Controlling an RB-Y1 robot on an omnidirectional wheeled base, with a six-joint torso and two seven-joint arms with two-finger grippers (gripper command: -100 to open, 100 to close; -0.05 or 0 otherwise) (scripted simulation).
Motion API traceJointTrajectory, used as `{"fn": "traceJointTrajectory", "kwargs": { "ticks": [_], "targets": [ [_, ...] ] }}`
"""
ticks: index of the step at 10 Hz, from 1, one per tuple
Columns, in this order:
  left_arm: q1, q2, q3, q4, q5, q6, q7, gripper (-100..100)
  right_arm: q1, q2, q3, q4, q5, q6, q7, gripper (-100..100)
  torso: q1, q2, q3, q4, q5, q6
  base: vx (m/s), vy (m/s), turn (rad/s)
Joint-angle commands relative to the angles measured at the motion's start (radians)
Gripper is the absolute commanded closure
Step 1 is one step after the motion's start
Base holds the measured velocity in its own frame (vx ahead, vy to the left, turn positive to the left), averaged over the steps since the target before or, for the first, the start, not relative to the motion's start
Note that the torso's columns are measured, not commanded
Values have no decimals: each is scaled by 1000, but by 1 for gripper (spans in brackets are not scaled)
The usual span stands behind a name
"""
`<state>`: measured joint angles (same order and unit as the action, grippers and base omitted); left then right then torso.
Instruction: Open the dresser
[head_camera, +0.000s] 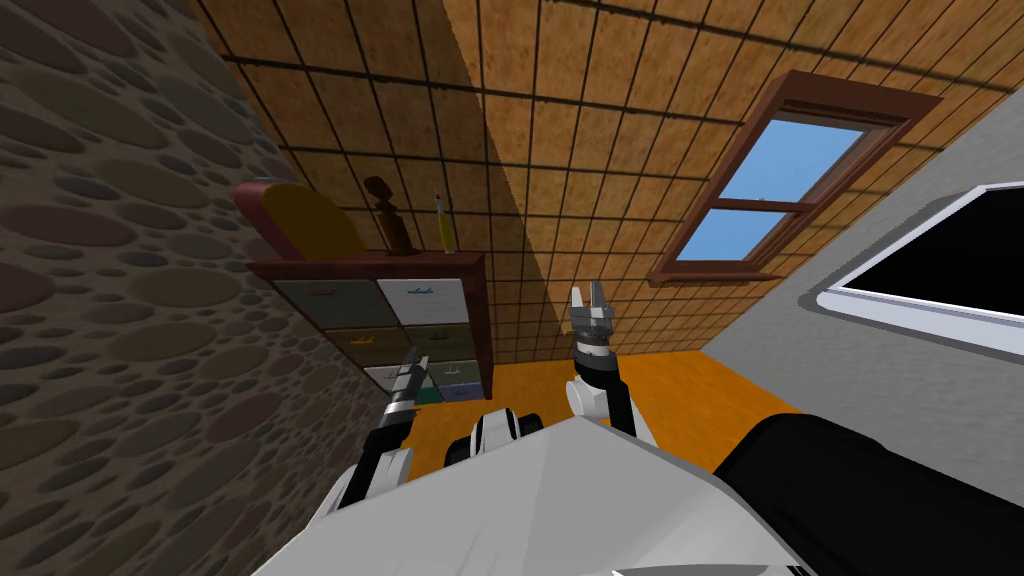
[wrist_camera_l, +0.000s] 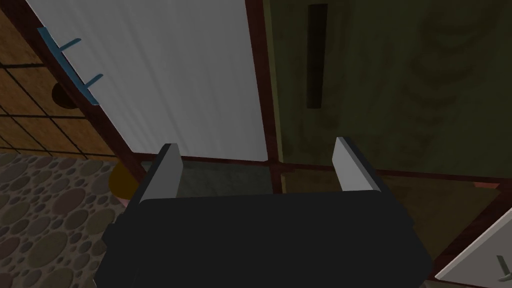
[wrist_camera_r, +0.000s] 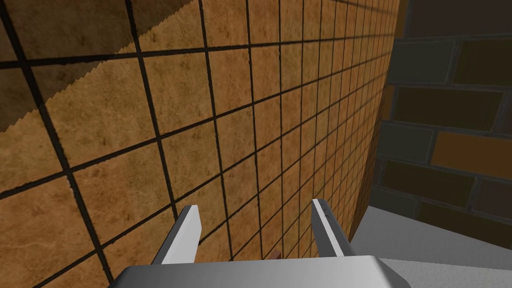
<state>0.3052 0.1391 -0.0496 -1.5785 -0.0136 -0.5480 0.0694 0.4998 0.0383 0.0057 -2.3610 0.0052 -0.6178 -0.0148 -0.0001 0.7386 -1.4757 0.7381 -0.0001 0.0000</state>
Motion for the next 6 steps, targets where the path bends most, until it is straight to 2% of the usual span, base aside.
{"fn": "traceJointTrajectory", "kwargs": {
  "ticks": [1,6],
  "targets": [
    [-20,-25,-4,65,-2,-9,-3,-100,0,0,0,0,0,0,0,0,0,0,0,0,0,0,79,-32,-32],
    [-42,-116,-9,152,-4,-27,-6,-100,0,0,0,0,0,0,0,0,1,0,0,0,0,0,68,-23,-22]
  ]
}}
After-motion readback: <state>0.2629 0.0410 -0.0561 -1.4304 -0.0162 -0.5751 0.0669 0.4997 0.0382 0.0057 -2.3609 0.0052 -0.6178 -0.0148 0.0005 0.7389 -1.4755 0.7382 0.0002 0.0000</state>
